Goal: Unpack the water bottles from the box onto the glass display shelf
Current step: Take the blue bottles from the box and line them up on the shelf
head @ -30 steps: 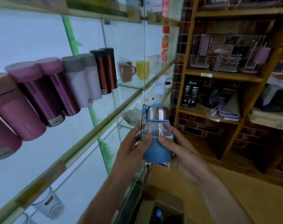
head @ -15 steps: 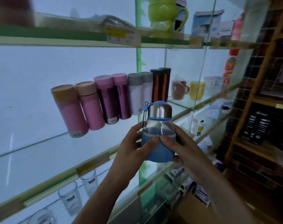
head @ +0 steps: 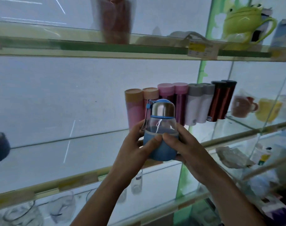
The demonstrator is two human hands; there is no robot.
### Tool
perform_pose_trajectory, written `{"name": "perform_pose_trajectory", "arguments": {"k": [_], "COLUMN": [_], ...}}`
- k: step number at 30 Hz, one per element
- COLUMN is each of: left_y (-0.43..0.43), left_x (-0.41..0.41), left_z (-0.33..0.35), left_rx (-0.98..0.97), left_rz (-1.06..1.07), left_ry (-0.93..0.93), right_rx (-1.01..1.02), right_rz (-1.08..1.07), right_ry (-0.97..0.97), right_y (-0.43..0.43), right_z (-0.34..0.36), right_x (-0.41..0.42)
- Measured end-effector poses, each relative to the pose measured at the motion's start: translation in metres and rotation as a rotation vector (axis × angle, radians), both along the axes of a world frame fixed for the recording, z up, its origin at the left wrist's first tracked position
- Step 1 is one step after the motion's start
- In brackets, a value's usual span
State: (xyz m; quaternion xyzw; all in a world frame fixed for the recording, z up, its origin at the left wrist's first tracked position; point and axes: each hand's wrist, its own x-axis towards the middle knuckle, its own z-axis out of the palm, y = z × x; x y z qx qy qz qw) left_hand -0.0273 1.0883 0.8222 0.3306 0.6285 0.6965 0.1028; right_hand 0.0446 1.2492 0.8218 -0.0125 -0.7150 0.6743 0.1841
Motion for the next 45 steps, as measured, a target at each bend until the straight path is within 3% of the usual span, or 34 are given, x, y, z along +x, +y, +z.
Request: {"name": "perform_pose_trajectory", "arguments": {"k": [23, 35, 45], "left_y": [-0.207, -0.258, -0.267], "left_x": [-0.082, -0.11, -0.126], "left_z": [-0.003, -0.005, -0.02], "left_rx": [-0.207, -0.297, -0.176], "left_rz": [0.339, 0.422, 0.622], "left_ry": [0.104, 0.064, 0.139], "right_rx": [0.108, 0.277, 0.375], "right_rz": [0.342, 0.371, 0.417], "right_ry": [-0.047, -0.078, -0.16], "right_y": [-0.181, -0.245, -0.264], "right_z": [-0.002, -0.005, 0.001], "right_x": [-0.136, -0.179, -0.203]}}
